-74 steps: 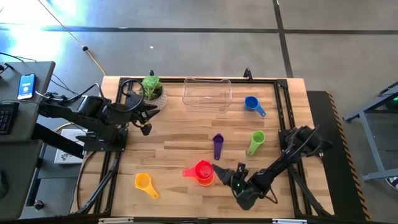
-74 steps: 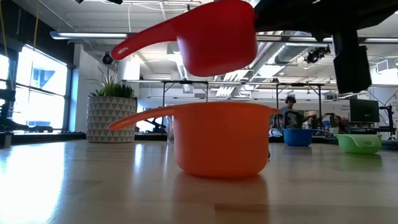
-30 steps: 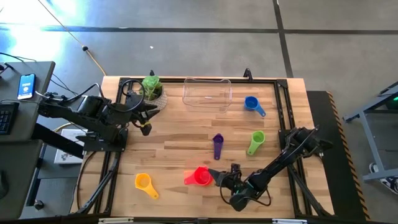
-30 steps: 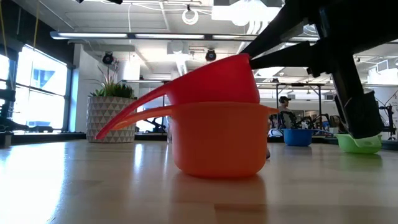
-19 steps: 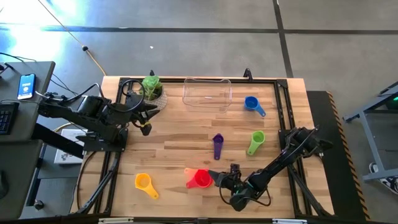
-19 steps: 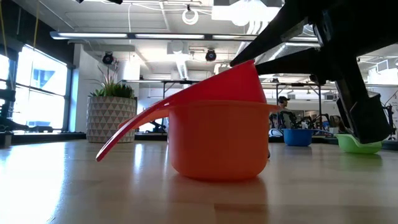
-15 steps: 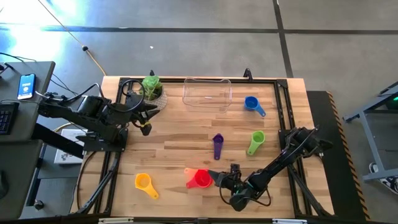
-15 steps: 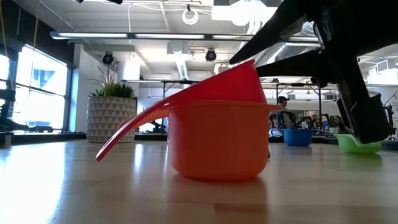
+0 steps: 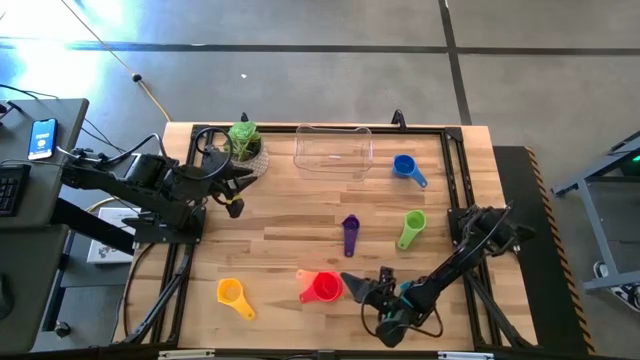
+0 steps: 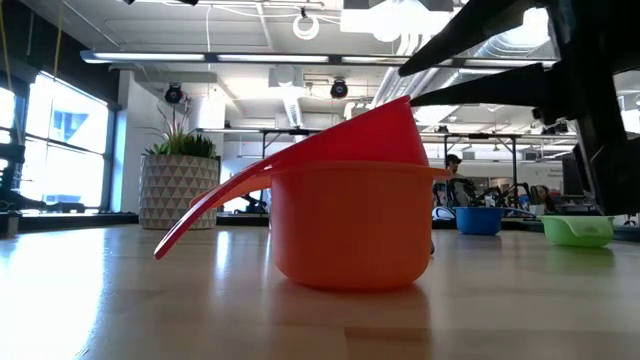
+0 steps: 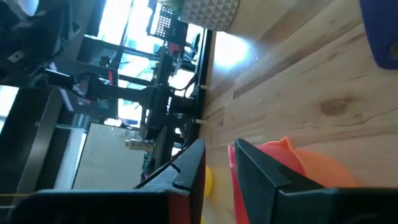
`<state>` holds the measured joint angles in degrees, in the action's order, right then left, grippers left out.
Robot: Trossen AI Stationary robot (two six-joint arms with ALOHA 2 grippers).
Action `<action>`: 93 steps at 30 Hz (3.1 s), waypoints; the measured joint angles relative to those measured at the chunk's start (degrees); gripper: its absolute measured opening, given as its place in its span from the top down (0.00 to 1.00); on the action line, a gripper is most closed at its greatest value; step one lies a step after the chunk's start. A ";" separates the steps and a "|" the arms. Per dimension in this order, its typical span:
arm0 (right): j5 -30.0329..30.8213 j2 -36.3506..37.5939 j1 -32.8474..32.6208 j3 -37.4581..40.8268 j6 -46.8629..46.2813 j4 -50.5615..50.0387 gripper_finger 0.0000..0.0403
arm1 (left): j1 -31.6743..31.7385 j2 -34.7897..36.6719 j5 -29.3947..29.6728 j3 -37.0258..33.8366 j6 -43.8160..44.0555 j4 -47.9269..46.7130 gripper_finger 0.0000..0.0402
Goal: Nest measuring cups in basket
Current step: Stack the red measuring cup into the orange measuring cup, then adjust the stacked measuring cups
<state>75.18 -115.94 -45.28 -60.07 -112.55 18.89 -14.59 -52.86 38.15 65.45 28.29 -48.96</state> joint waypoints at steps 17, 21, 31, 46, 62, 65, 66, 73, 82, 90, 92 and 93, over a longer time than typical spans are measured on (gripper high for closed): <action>-22.74 8.39 5.26 0.02 21.38 -0.09 0.81 | 0.00 0.02 0.04 0.02 -3.04 2.90 0.78; -28.83 8.39 6.84 0.02 21.11 -0.81 0.81 | 0.00 0.02 0.04 0.02 -3.04 2.90 0.78; -32.25 8.39 7.92 0.02 14.53 -7.10 0.81 | 0.00 0.02 0.04 0.02 -3.02 2.90 0.78; -33.42 8.39 7.64 0.02 4.98 -13.05 0.81 | 0.00 0.02 0.26 0.02 -3.02 2.90 0.78; -43.16 13.91 8.90 -5.41 24.62 -11.19 0.81 | 0.00 0.02 -1.02 0.02 -5.35 2.72 0.78; -44.00 13.84 9.62 -10.60 28.12 -18.48 0.81 | 0.00 0.02 -4.87 0.02 -8.04 2.68 0.78; -44.10 13.81 9.83 -12.55 28.49 -22.22 0.81 | 0.00 0.02 -6.52 0.02 -9.06 2.63 0.78; -46.78 13.49 10.80 -23.35 27.54 -39.45 0.81 | 0.00 -1.16 -20.00 0.02 -14.40 2.30 0.78; -48.02 10.82 10.61 -24.35 19.92 -39.66 0.81 | -0.15 -7.70 -29.00 0.02 -19.40 -0.84 0.78; -51.45 5.43 9.19 -24.33 13.17 -34.25 0.81 | -0.13 -15.65 -33.46 0.02 -23.50 -0.87 0.78; -51.43 4.32 8.76 -24.67 12.01 -33.92 0.81 | -0.13 -17.77 -34.07 0.00 -24.35 -0.73 0.78; -51.47 3.61 8.53 -25.42 11.82 -33.93 0.81 | -0.13 -18.80 -34.60 0.00 -24.60 -0.65 0.78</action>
<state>23.71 -112.33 -36.75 -85.50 -100.73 -15.04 -14.72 -71.66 3.55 65.45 3.69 -49.60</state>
